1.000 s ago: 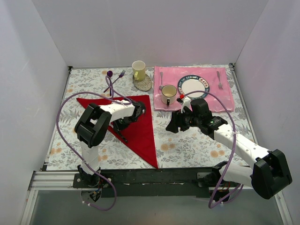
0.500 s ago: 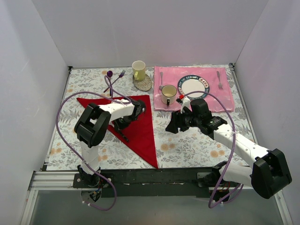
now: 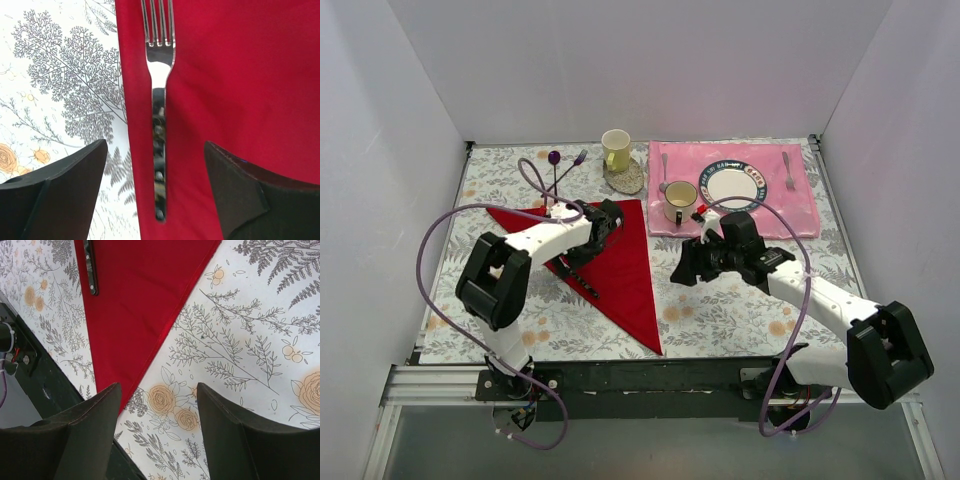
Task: Fold the napkin, place the utensils inside, and roll it up
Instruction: Place the utensil onto the napkin
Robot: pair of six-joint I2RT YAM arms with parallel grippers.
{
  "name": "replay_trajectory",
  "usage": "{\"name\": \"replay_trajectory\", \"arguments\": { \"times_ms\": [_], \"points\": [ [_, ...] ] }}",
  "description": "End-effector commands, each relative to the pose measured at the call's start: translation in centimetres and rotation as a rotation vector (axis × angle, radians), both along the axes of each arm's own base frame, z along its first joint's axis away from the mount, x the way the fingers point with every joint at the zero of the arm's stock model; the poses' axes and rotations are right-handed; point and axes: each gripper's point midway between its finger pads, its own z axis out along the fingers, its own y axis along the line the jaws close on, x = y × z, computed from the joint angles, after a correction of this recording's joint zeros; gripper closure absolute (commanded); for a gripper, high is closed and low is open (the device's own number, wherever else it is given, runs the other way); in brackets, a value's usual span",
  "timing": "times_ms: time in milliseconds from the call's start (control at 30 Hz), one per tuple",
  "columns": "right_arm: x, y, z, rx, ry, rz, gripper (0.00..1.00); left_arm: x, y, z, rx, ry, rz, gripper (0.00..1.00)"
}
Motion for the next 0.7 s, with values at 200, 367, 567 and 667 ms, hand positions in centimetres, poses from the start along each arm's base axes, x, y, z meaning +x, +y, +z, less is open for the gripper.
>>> {"name": "replay_trajectory", "arguments": {
  "times_ms": [200, 367, 567, 667],
  "points": [
    [2.5, 5.9, 3.5, -0.027, -0.188, 0.147, 0.32, 1.8, 0.5, 8.6, -0.279, -0.297, 0.003, 0.21],
    [3.1, 9.5, 1.4, -0.171, -0.238, 0.212, 0.36, 4.0, 6.1, 9.4, -0.527, -0.404, -0.016, 0.07],
    [2.8, 13.8, 0.4, -0.194, -0.198, 0.264, 0.35, 7.6, 13.2, 9.5, -0.637, -0.557, 0.115, 0.02],
    [1.3, 14.1, 0.7, -0.160, -0.140, 0.287, 0.35, 7.8, 16.8, 6.0, -0.676, -0.483, 0.265, 0.02]
  ]
}}
